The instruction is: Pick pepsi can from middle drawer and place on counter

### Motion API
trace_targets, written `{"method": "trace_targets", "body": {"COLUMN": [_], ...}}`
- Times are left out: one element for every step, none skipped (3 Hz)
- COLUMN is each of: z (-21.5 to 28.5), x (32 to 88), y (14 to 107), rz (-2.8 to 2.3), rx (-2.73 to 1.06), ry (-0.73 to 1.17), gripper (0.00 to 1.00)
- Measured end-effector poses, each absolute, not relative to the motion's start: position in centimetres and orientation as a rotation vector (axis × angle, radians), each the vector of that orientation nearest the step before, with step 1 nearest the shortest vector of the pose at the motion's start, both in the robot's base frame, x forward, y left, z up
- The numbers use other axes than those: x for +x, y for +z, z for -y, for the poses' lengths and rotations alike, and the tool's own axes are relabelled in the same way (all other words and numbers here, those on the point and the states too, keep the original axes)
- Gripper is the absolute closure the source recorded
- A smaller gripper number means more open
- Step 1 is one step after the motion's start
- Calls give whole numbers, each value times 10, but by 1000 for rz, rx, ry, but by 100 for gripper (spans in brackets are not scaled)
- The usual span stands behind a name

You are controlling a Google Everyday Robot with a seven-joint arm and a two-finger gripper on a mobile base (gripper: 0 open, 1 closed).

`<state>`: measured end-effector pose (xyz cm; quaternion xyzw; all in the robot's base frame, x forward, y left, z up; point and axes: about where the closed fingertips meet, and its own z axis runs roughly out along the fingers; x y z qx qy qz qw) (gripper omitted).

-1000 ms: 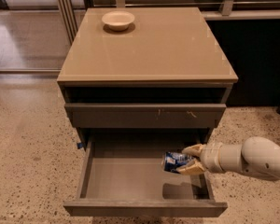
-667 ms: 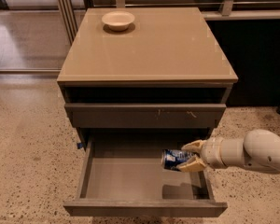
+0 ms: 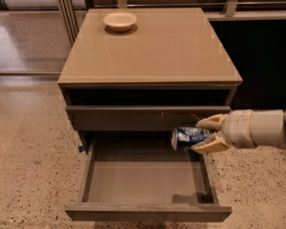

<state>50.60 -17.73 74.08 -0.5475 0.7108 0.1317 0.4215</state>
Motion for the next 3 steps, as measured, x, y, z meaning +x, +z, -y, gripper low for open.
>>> {"method": "trace_targets", "body": {"z": [179, 176, 176], "x": [508, 509, 509], "y": [808, 849, 850], "rz": [-1706, -1641, -1639], "rx": [-1364, -1374, -1376], "ry": [231, 146, 144], "gripper": [100, 100, 100]}}
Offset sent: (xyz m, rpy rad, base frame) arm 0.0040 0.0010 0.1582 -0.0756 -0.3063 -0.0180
